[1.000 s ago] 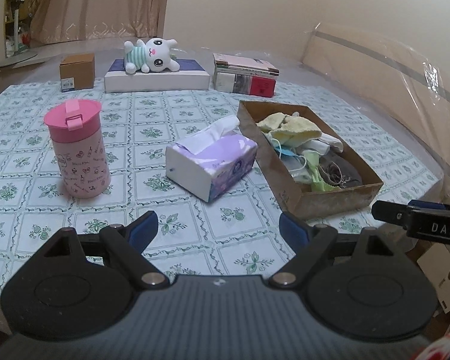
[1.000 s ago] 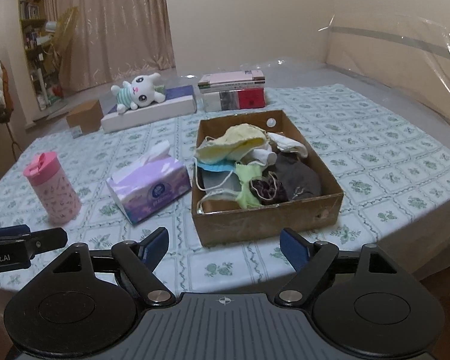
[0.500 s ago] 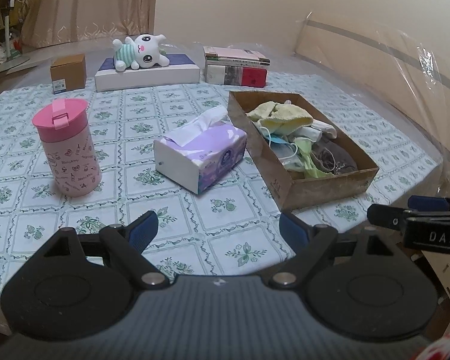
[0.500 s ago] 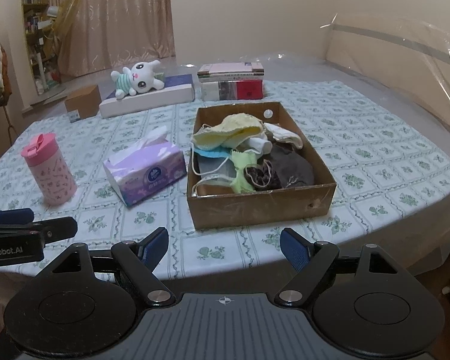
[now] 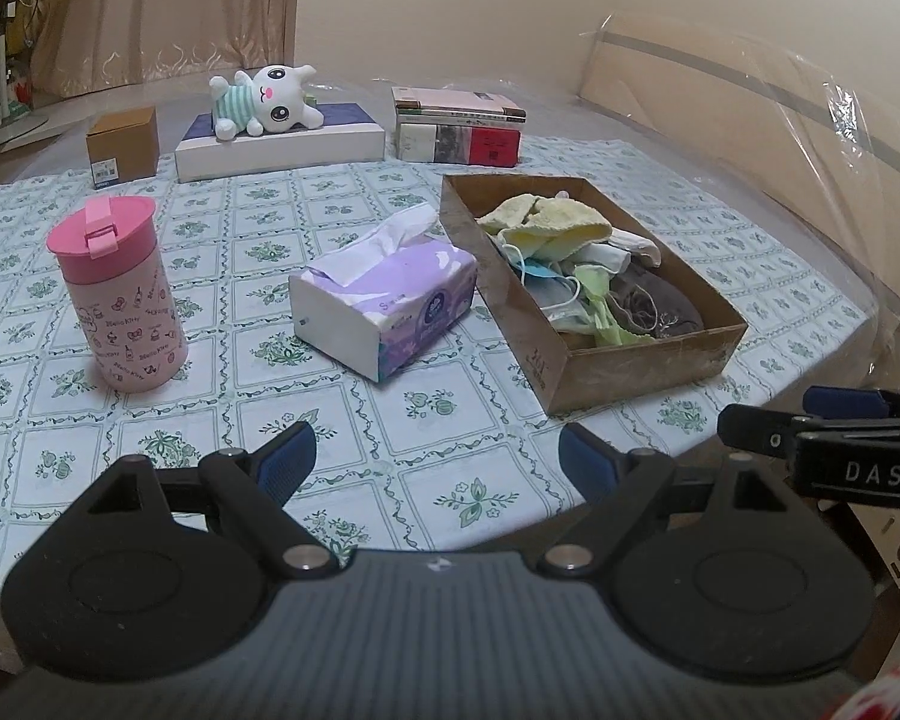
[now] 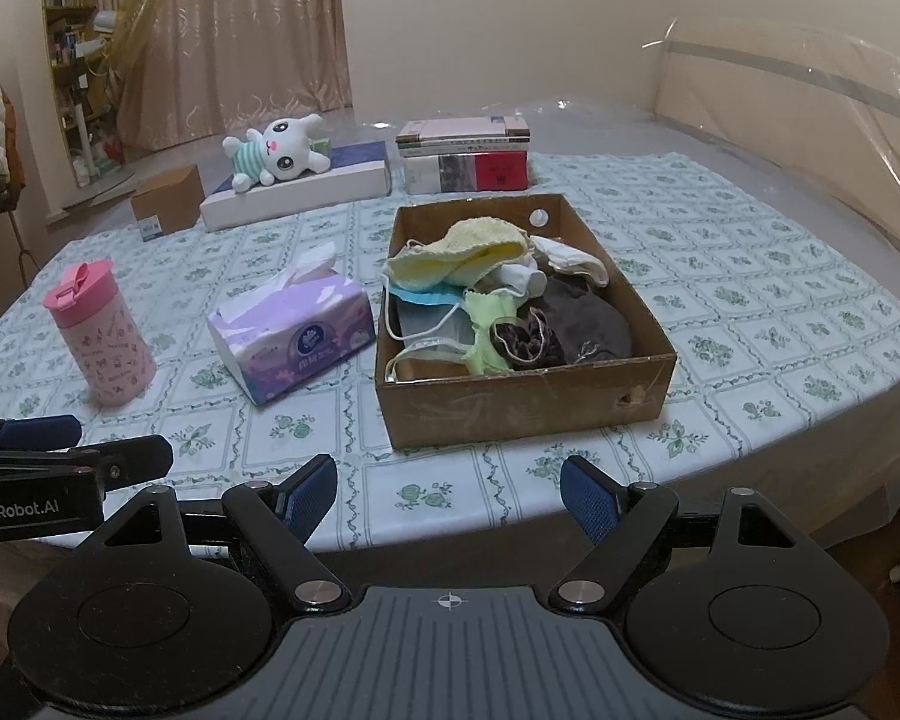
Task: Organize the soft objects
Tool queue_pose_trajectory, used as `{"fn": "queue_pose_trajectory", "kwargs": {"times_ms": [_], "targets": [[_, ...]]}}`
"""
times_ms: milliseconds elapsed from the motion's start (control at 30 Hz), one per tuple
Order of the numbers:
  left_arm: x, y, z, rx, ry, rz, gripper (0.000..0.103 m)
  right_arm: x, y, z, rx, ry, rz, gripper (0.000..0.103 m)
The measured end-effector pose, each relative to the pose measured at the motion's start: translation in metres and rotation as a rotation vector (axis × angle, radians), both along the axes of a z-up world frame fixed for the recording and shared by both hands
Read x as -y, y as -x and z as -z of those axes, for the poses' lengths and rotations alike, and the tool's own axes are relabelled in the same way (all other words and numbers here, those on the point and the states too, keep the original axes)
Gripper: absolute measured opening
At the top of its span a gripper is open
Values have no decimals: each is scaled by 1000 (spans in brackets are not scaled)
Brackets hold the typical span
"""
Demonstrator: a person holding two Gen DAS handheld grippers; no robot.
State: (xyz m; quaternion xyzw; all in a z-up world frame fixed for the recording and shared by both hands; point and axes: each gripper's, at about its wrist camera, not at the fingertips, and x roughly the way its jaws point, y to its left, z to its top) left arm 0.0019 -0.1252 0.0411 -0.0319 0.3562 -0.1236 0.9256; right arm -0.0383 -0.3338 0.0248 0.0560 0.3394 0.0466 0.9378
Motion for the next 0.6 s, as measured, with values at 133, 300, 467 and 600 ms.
{"fn": "queue_pose_trajectory", "kwargs": {"times_ms": [133, 300, 467, 600], "targets": [[0, 0, 0, -2, 2, 1, 87, -1, 0, 0, 1, 1, 0, 81], [-1, 2, 0, 1, 1, 2, 87, -1, 0, 0, 0, 0, 0, 81], [0, 2, 0, 1, 1, 2, 87, -1, 0, 0, 3, 2, 3, 81], [0, 2, 0, 2, 1, 2, 87, -1, 0, 0, 4, 3, 5, 81]]}}
